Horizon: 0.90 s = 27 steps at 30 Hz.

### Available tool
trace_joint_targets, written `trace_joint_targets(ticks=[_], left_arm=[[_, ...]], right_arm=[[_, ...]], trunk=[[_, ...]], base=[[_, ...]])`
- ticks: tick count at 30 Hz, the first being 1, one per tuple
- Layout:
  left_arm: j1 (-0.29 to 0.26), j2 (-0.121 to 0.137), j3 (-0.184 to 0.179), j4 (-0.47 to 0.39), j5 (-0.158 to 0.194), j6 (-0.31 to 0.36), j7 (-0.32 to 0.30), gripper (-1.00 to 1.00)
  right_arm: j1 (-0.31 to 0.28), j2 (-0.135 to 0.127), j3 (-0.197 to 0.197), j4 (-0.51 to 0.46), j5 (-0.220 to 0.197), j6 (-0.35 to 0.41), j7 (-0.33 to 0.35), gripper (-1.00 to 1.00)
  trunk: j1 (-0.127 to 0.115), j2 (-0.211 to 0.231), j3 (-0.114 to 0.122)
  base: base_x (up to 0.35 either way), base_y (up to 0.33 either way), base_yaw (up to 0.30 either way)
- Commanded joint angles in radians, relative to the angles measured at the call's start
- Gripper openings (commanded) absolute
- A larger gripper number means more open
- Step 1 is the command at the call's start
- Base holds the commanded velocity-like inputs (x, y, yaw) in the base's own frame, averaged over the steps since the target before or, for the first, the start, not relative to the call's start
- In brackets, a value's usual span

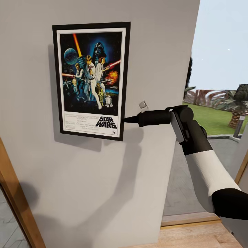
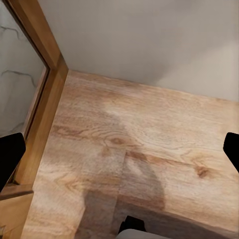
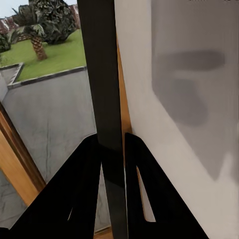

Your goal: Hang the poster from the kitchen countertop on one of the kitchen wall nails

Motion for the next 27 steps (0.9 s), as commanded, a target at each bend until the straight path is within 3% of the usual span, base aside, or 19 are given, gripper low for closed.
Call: trace_joint_targets(ticks=[1, 13, 27], left_arm=[[0.000, -0.001, 0.004, 0.000, 0.003, -0.001, -0.008, 1.00], [0.000, -0.001, 0.004, 0.000, 0.003, -0.001, -0.007, 1.00], [0.000, -0.001, 0.003, 0.000, 0.003, -0.001, -0.008, 1.00]], right_arm=[[0.000, -0.001, 0.002, 0.000, -0.007, 0.009, -0.001, -1.00], [0.000, -0.001, 0.002, 0.001, -0.007, 0.009, -0.001, -1.00], [0.000, -0.001, 0.002, 0.000, -0.007, 0.008, -0.001, -1.00]], trunk=[[0.000, 0.000, 0.000], [0.000, 0.000, 0.000], [0.000, 0.000, 0.000]], base=[[0.088, 0.000, 0.000], [0.238, 0.000, 0.000], [0.020, 0.000, 0.000]])
